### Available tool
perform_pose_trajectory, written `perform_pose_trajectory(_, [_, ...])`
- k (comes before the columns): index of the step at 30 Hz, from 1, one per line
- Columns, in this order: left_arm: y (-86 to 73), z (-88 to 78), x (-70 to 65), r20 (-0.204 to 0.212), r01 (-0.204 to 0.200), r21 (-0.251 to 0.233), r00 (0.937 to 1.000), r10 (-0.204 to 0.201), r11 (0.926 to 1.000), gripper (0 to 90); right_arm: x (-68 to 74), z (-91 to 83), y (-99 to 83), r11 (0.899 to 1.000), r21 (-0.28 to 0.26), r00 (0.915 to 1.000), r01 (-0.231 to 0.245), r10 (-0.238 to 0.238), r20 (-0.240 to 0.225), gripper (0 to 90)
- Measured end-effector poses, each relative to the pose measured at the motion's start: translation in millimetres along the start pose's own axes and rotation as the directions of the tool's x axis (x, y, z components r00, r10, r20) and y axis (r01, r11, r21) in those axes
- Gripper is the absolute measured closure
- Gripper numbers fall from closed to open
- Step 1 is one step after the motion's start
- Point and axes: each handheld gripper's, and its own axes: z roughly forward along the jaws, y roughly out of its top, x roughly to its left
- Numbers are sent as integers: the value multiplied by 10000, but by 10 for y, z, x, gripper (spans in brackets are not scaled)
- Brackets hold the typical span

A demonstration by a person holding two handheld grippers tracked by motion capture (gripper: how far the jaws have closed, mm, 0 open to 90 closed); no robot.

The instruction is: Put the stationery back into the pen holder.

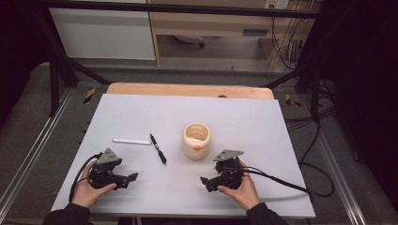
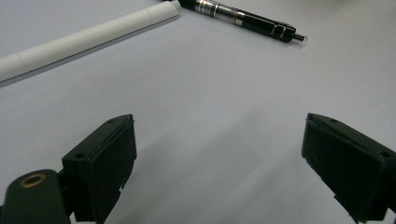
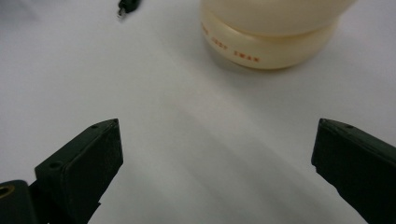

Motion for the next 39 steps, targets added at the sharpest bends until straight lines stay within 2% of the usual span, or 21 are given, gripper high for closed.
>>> perform_pose_trajectory(6, [-14,-18,22,-45,98,-64,9999,-98,9999,101,164,83,104,10000,-4,9999,42,-42,-143,52])
perform_pose_trajectory(10, [-19,-17,28,-26,100,-26,9999,-100,9999,101,290,147,191,10000,-86,9991,-34,30,-412,76])
perform_pose_trajectory(17, [-22,-12,32,9,102,-12,9999,-102,9999,101,511,292,376,9994,-322,9970,108,-132,-758,132])
perform_pose_trajectory(25, [-21,-13,29,36,81,-16,10000,-81,10000,101,699,485,603,9982,-442,9953,400,-437,-867,187])
perform_pose_trajectory(34, [-21,-3,27,67,27,44,10000,-28,10000,101,760,736,908,9987,-380,9974,346,-369,-624,246])
perform_pose_trajectory(39, [-22,-4,33,94,71,9,9999,-71,10000,101,774,894,1086,9984,-314,9976,477,-492,-480,272])
